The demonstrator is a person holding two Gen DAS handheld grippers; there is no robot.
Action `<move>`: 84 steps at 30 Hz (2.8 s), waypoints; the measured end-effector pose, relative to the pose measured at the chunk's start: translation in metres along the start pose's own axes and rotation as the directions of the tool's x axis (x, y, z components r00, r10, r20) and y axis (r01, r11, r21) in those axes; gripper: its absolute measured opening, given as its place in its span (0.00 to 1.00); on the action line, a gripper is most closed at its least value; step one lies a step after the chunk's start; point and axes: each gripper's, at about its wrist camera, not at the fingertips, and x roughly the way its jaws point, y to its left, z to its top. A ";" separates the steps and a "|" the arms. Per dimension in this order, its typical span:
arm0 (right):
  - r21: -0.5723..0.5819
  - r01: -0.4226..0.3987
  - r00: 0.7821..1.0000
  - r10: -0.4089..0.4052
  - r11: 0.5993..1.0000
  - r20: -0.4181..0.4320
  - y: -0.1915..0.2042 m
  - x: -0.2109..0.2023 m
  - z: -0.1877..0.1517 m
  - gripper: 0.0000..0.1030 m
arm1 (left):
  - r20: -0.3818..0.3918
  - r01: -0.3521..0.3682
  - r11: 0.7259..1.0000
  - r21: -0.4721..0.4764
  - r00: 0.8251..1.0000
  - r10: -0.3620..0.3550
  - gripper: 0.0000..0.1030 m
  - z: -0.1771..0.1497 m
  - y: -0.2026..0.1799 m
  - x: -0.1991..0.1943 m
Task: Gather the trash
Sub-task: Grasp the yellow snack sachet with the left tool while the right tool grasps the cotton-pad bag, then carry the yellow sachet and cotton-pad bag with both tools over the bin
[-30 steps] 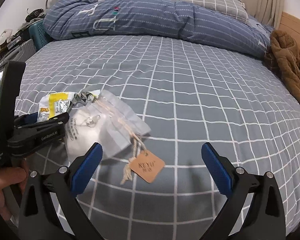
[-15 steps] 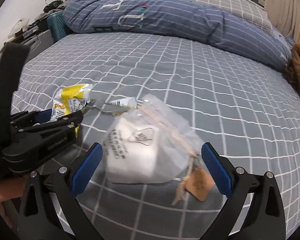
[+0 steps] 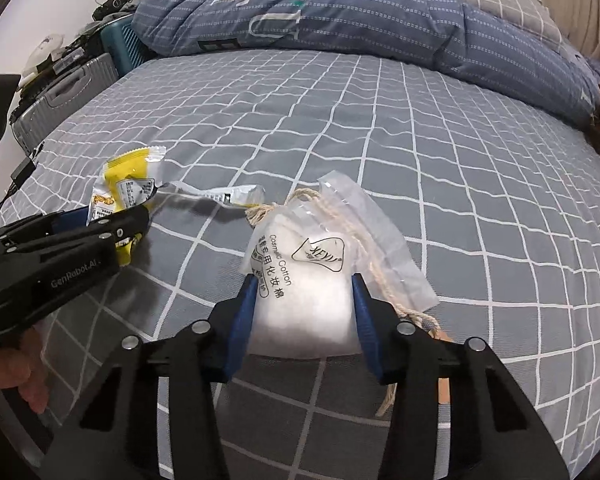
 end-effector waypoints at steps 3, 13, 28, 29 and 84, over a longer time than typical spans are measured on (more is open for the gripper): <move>0.007 0.007 1.000 -0.007 1.000 0.024 -0.003 -0.008 0.002 0.42 | 0.006 0.007 1.000 -0.001 1.000 -0.007 0.47 0.000 -0.001 -0.005; 0.048 0.056 0.997 -0.059 0.997 0.059 -0.026 -0.033 0.001 0.42 | 0.019 0.022 1.000 0.010 1.000 -0.022 0.47 -0.005 -0.009 -0.025; 0.045 0.102 0.991 -0.106 0.994 0.086 -0.044 -0.071 -0.019 0.42 | 0.014 0.049 0.999 0.004 0.999 -0.049 0.47 -0.031 -0.022 -0.052; 0.047 0.104 0.990 -0.108 0.993 0.088 -0.045 -0.074 -0.021 0.42 | 0.016 0.052 0.999 0.006 0.998 -0.053 0.47 -0.032 -0.024 -0.055; 0.082 0.139 0.978 -0.150 0.987 0.148 -0.016 -0.233 -0.149 0.42 | 0.059 0.153 0.986 0.071 0.986 -0.158 0.47 -0.162 -0.058 -0.202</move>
